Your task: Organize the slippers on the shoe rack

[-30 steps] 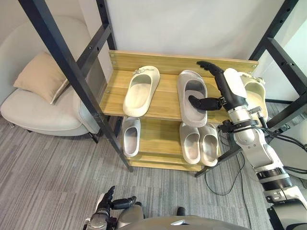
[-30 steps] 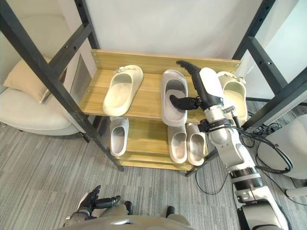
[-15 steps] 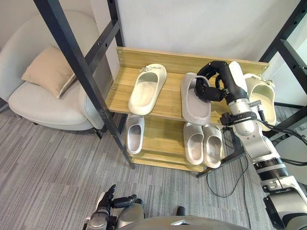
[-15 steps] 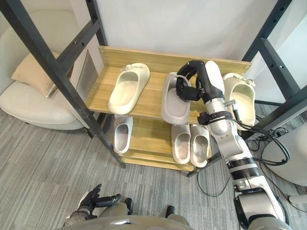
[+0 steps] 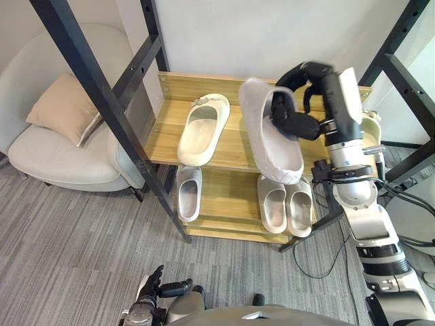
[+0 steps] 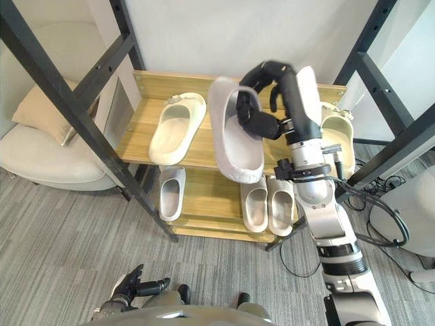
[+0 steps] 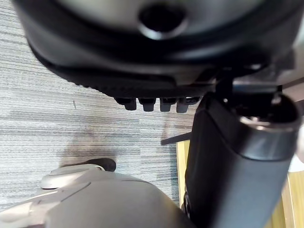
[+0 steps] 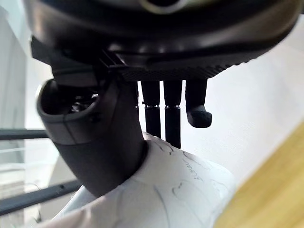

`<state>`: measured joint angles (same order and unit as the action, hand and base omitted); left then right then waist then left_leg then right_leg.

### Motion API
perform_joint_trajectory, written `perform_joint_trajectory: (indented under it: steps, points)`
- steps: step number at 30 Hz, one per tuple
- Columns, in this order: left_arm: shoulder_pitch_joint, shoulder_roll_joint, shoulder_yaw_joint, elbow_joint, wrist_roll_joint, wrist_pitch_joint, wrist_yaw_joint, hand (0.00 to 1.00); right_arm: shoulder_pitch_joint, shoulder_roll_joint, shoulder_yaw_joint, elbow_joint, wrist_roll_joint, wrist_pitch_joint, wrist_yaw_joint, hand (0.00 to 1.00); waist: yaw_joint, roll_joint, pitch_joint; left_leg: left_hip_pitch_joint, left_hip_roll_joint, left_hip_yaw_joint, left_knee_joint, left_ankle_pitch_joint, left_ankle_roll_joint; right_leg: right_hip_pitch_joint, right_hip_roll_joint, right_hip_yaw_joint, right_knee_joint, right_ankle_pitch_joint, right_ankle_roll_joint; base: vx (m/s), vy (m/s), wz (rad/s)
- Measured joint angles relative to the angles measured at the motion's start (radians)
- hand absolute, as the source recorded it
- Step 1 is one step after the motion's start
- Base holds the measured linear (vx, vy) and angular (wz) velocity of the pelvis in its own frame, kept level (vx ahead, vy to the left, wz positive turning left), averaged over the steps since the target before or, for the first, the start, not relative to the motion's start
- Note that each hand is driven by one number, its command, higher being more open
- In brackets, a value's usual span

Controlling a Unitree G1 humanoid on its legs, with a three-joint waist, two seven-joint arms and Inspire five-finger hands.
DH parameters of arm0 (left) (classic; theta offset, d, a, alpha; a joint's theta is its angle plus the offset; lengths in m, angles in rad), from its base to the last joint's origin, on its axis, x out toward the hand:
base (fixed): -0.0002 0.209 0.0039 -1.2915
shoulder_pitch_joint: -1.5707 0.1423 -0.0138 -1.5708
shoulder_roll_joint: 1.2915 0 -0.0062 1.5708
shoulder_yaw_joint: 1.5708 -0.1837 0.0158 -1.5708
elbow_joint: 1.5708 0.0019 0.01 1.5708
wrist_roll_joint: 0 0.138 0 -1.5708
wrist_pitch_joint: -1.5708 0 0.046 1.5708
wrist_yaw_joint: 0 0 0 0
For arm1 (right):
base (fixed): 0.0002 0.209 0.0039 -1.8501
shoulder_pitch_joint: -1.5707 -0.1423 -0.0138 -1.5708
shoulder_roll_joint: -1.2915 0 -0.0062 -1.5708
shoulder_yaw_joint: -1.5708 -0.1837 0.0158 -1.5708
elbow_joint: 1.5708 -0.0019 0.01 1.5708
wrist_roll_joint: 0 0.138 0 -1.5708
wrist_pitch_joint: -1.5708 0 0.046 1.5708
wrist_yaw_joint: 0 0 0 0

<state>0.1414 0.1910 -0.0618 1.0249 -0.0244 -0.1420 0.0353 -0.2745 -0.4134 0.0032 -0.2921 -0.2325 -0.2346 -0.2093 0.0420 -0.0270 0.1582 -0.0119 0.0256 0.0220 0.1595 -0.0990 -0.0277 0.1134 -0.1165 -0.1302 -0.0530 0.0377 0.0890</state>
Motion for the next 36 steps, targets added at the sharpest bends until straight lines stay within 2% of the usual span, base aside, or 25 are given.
perform_joint_trajectory:
  steps: [5,8,11,16,17,21,25,28,32,36]
  points:
    - [0.001,-0.003,-0.001,0.001,0.016,0.001,0.000,1.00,0.032,0.066,-0.004,-0.147,0.109,-0.082,0.006,0.00,-0.002,0.007,0.001,0.031,0.001,0.003,0.000,-0.001,-0.001,0.031,0.000,0.000,0.001,-0.004,-0.005,-0.01,0.001,-0.01]
    - [0.005,-0.006,-0.002,0.002,0.016,0.001,0.000,1.00,0.050,0.086,0.044,-0.200,0.196,-0.114,0.040,0.00,-0.002,0.013,-0.002,0.042,0.003,0.013,0.000,-0.006,-0.010,0.036,0.000,0.000,0.004,-0.010,-0.010,-0.05,0.006,-0.09]
    - [0.011,-0.011,-0.003,0.004,0.016,0.001,0.000,1.00,0.094,0.112,0.148,-0.228,0.305,-0.137,0.105,0.00,-0.003,0.023,-0.009,0.054,0.005,0.016,-0.004,-0.006,-0.012,0.041,0.000,0.001,0.016,-0.021,-0.011,-0.05,-0.003,-0.05]
    - [0.024,-0.013,-0.004,0.004,0.015,0.000,0.000,1.00,0.173,0.125,0.357,-0.215,0.563,-0.111,0.307,0.00,0.000,0.025,-0.027,0.069,0.005,0.010,-0.020,0.000,-0.017,0.039,0.001,0.000,0.034,-0.041,-0.015,0.01,-0.003,0.01]
    - [0.027,-0.011,-0.004,0.004,0.015,0.000,0.000,1.00,0.184,0.124,0.404,-0.192,0.601,-0.090,0.357,0.00,0.001,0.020,-0.034,0.069,0.005,0.008,-0.022,0.006,-0.008,0.039,0.001,-0.002,0.033,-0.039,-0.011,0.04,-0.015,0.03]
    - [0.026,-0.007,-0.004,0.004,0.014,-0.003,0.000,1.00,0.200,0.119,0.474,-0.105,0.703,-0.022,0.455,0.00,0.006,0.013,-0.038,0.064,0.003,-0.001,-0.023,0.006,-0.007,0.040,0.001,-0.010,0.031,-0.039,-0.010,0.03,-0.003,0.06]
    - [0.025,-0.007,-0.006,0.004,0.011,-0.006,-0.001,1.00,0.211,0.066,0.544,-0.015,0.728,0.033,0.510,0.00,0.009,0.012,-0.038,0.053,0.001,-0.016,-0.018,0.006,-0.007,0.040,0.000,-0.026,0.031,-0.042,-0.009,0.01,-0.003,0.11]
    - [0.019,-0.005,-0.012,0.008,-0.008,-0.010,-0.003,1.00,0.221,0.024,0.576,0.029,0.723,0.049,0.529,0.00,0.010,0.015,-0.035,0.019,0.000,-0.043,0.008,0.004,-0.008,0.030,0.001,-0.053,0.038,-0.048,-0.010,-0.02,-0.021,0.30]
    - [-0.037,-0.020,-0.012,0.021,-0.050,-0.028,-0.004,1.00,0.199,-0.031,0.581,0.075,0.604,0.047,0.511,0.00,0.033,0.049,0.023,-0.095,0.023,-0.087,0.163,-0.044,-0.016,-0.042,0.022,-0.083,0.142,-0.086,-0.018,-0.11,-0.009,0.24]
    - [-0.097,-0.020,-0.011,0.016,-0.094,-0.048,-0.007,1.00,0.139,-0.065,0.581,0.156,0.433,0.034,0.457,0.00,0.060,0.068,0.109,-0.224,0.039,-0.117,0.311,-0.086,-0.024,-0.194,0.020,-0.093,0.370,-0.178,-0.030,-0.17,-0.019,0.14]
